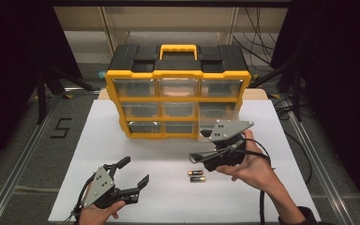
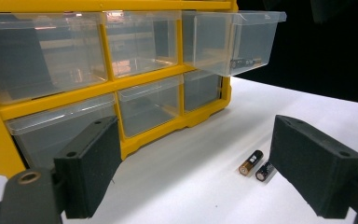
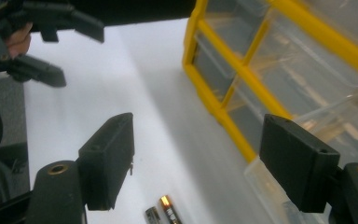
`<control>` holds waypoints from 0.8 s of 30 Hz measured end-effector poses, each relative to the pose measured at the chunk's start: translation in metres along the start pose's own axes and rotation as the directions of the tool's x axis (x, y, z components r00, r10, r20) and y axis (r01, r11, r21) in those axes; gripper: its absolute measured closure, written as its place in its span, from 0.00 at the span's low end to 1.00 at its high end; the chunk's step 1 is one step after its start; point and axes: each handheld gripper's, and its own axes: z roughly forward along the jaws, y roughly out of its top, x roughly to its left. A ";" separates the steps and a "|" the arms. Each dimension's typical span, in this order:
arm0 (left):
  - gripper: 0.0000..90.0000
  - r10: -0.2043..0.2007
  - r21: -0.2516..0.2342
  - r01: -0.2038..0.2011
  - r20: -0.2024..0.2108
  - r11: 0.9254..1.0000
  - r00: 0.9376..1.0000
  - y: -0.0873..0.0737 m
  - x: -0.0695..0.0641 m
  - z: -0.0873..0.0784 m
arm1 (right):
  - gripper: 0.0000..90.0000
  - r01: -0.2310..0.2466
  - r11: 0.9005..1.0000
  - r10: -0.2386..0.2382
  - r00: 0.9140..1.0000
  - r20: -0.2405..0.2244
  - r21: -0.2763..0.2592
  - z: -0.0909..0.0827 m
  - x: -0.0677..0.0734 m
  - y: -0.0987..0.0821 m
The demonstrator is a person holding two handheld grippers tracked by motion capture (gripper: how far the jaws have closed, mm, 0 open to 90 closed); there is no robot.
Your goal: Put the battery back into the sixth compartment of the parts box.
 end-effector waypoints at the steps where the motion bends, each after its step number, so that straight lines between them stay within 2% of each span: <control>1: 0.18 0.000 0.001 0.000 0.001 1.000 1.000 0.000 0.000 0.000 | 0.30 0.007 1.000 -0.007 1.000 -0.009 0.016 0.004 0.003 -0.002; 4: 0.18 0.001 0.001 -0.001 0.000 1.000 1.000 0.000 0.000 0.000 | 0.30 0.014 0.999 -0.013 1.000 -0.020 0.032 0.007 0.005 -0.005; 5: 0.18 0.000 0.000 0.000 0.000 1.000 1.000 0.000 0.000 0.000 | 0.30 0.022 0.998 -0.021 0.999 -0.029 0.057 0.012 0.007 -0.008; 12: 0.18 0.001 0.001 -0.001 0.000 1.000 1.000 0.000 0.000 0.000 | 0.31 0.028 0.992 -0.019 0.997 -0.070 0.121 0.030 0.012 -0.022; 13: 0.18 0.002 0.001 -0.002 0.000 1.000 1.000 0.000 0.000 0.000 | 0.31 0.031 0.986 -0.016 0.996 -0.092 0.163 0.039 0.013 -0.029; 14: 0.18 0.002 0.001 -0.002 0.000 1.000 1.000 0.000 0.000 0.000 | 0.31 0.031 0.986 -0.016 0.996 -0.092 0.163 0.039 0.013 -0.029; 18: 0.18 -0.001 -0.001 0.001 0.000 1.000 1.000 0.000 0.000 0.000 | 0.33 0.041 0.970 -0.009 0.991 -0.134 0.238 0.054 0.013 -0.043; 20: 0.18 -0.001 -0.001 0.001 0.000 1.000 1.000 0.000 0.000 0.000 | 0.33 0.045 0.968 -0.012 0.991 -0.133 0.245 0.055 0.013 -0.045; 23: 0.18 0.000 -0.002 0.000 0.000 1.000 1.000 0.000 0.000 0.000 | 0.34 0.051 0.958 -0.011 0.990 -0.142 0.282 0.061 0.013 -0.052; 24: 0.18 0.000 -0.002 0.000 0.000 1.000 1.000 0.000 0.000 0.000 | 0.34 0.051 0.958 -0.011 0.990 -0.142 0.282 0.061 0.013 -0.052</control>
